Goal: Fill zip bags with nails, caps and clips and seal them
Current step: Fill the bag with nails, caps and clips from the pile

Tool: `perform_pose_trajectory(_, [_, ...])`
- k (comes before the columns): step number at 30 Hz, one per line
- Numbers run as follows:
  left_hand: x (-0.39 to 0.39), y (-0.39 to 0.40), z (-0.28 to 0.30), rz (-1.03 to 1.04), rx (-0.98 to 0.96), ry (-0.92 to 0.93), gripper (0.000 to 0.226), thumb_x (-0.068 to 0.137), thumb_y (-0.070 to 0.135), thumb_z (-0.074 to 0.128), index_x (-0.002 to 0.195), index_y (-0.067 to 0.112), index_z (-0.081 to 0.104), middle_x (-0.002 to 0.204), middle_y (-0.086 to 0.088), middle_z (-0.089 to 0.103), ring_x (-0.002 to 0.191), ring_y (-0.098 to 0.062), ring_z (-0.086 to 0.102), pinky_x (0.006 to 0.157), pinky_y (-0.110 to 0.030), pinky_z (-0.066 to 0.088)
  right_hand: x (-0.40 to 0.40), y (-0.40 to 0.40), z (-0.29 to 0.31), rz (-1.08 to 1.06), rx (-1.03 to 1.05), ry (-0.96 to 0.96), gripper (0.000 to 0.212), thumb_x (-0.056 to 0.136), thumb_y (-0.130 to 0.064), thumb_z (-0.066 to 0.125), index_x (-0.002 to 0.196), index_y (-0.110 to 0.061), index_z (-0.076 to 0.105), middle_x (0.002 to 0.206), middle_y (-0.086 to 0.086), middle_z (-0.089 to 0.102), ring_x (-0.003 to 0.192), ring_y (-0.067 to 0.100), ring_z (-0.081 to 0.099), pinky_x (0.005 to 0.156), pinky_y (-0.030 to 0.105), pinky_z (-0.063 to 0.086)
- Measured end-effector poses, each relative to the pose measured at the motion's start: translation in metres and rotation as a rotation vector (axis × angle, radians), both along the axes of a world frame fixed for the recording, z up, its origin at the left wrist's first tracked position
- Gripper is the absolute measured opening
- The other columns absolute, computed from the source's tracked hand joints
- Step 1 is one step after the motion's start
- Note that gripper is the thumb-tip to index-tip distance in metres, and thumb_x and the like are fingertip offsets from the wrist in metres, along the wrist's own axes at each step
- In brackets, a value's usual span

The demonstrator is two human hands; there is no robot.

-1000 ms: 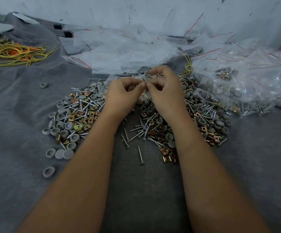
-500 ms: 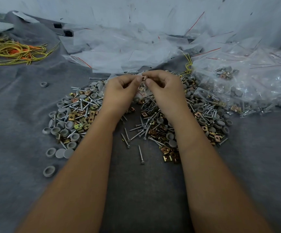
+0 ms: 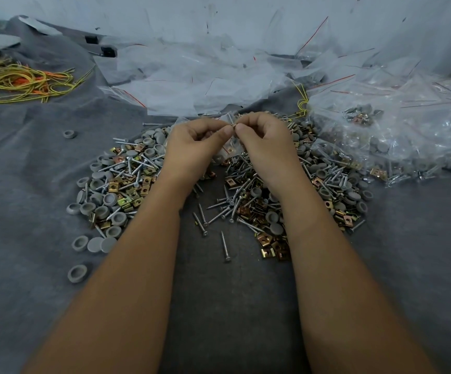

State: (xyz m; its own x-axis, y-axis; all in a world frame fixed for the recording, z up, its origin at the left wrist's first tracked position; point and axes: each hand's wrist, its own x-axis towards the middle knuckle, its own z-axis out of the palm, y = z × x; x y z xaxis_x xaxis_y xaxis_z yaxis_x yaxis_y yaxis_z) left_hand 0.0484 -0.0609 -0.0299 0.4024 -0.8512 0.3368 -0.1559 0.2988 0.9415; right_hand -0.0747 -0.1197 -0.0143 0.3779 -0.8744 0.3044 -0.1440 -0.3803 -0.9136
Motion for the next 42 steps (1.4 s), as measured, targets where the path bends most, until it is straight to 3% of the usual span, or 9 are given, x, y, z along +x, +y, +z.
perform_pose_trajectory(3, [0.001, 0.001, 0.001, -0.013, 0.005, 0.055, 0.009, 0.09, 0.008, 0.066, 0.089, 0.014, 0.073, 0.06, 0.006, 0.064, 0.052, -0.002, 0.052, 0.051, -0.015, 0.042, 0.0, -0.001, -0.001, 0.024, 0.01, 0.01, 0.006, 0.09, -0.019, 0.058, 0.088, -0.021, 0.063, 0.08, -0.005, 0.061, 0.074, 0.006, 0.055, 0.07, 0.026, 0.047])
perform_pose_trajectory(6, [0.003, 0.001, 0.002, -0.05, 0.059, 0.134, 0.012, 0.09, 0.01, 0.066, 0.086, 0.017, 0.074, 0.072, -0.002, 0.068, 0.069, -0.02, 0.058, 0.062, -0.026, 0.046, 0.0, -0.002, -0.002, 0.071, 0.04, -0.013, 0.01, 0.088, -0.02, 0.056, 0.082, -0.023, 0.063, 0.076, -0.005, 0.06, 0.073, 0.008, 0.055, 0.074, 0.035, 0.051])
perform_pose_trajectory(8, [0.004, 0.0, 0.002, -0.076, 0.088, 0.168, 0.013, 0.091, 0.011, 0.064, 0.085, 0.018, 0.074, 0.077, -0.007, 0.067, 0.075, -0.026, 0.055, 0.064, -0.031, 0.043, 0.0, -0.002, -0.002, 0.105, 0.076, -0.061, 0.014, 0.089, -0.016, 0.055, 0.079, -0.022, 0.063, 0.069, -0.008, 0.059, 0.068, 0.007, 0.053, 0.069, 0.032, 0.049])
perform_pose_trajectory(13, [0.006, 0.001, 0.003, -0.148, 0.079, 0.224, 0.021, 0.091, 0.008, 0.06, 0.082, 0.018, 0.075, 0.07, -0.001, 0.067, 0.064, -0.013, 0.055, 0.055, -0.022, 0.039, 0.0, -0.003, -0.001, 0.19, 0.184, -0.192, 0.02, 0.092, -0.003, 0.051, 0.08, -0.014, 0.062, 0.065, -0.005, 0.056, 0.06, 0.003, 0.051, 0.059, 0.017, 0.046])
perform_pose_trajectory(20, [0.01, 0.002, 0.004, -0.245, 0.081, 0.226, 0.033, 0.093, 0.008, 0.054, 0.072, 0.02, 0.076, 0.065, 0.007, 0.066, 0.062, -0.007, 0.058, 0.058, -0.024, 0.038, -0.002, -0.002, 0.0, 0.26, 0.233, -0.24, 0.023, 0.095, -0.001, 0.048, 0.08, -0.012, 0.061, 0.068, 0.0, 0.055, 0.064, 0.008, 0.051, 0.061, 0.021, 0.046])
perform_pose_trajectory(24, [0.009, 0.003, 0.004, -0.298, 0.052, 0.278, 0.028, 0.093, 0.005, 0.053, 0.082, 0.015, 0.076, 0.073, 0.001, 0.072, 0.071, -0.011, 0.067, 0.065, -0.026, 0.053, -0.003, -0.003, 0.001, 0.293, 0.27, -0.273, 0.024, 0.095, 0.0, 0.046, 0.079, -0.011, 0.06, 0.067, 0.001, 0.054, 0.064, 0.009, 0.051, 0.063, 0.024, 0.045])
perform_pose_trajectory(34, [0.001, 0.002, 0.004, -0.213, 0.054, 0.22, 0.019, 0.096, 0.002, 0.049, 0.09, 0.008, 0.066, 0.065, 0.006, 0.069, 0.064, -0.006, 0.064, 0.063, -0.022, 0.051, 0.001, -0.002, -0.001, 0.245, 0.274, -0.201, 0.026, 0.096, -0.006, 0.044, 0.073, -0.012, 0.054, 0.061, -0.004, 0.051, 0.061, 0.008, 0.048, 0.061, 0.024, 0.043])
perform_pose_trajectory(40, [0.0, 0.002, 0.004, -0.132, 0.083, 0.171, 0.02, 0.096, 0.004, 0.052, 0.084, 0.012, 0.067, 0.072, -0.005, 0.062, 0.068, -0.018, 0.055, 0.062, -0.028, 0.046, 0.007, -0.003, -0.004, 0.101, 0.197, -0.02, 0.017, 0.086, -0.032, 0.044, 0.075, -0.021, 0.052, 0.066, -0.008, 0.051, 0.068, 0.009, 0.048, 0.07, 0.035, 0.041])
perform_pose_trajectory(42, [-0.001, 0.001, 0.003, -0.113, 0.074, 0.12, 0.021, 0.097, 0.006, 0.053, 0.085, 0.013, 0.068, 0.073, -0.009, 0.061, 0.066, -0.022, 0.052, 0.06, -0.029, 0.045, 0.006, -0.001, -0.004, 0.065, 0.13, 0.043, 0.017, 0.089, -0.032, 0.042, 0.078, -0.023, 0.05, 0.073, -0.007, 0.049, 0.068, 0.004, 0.047, 0.069, 0.03, 0.041])
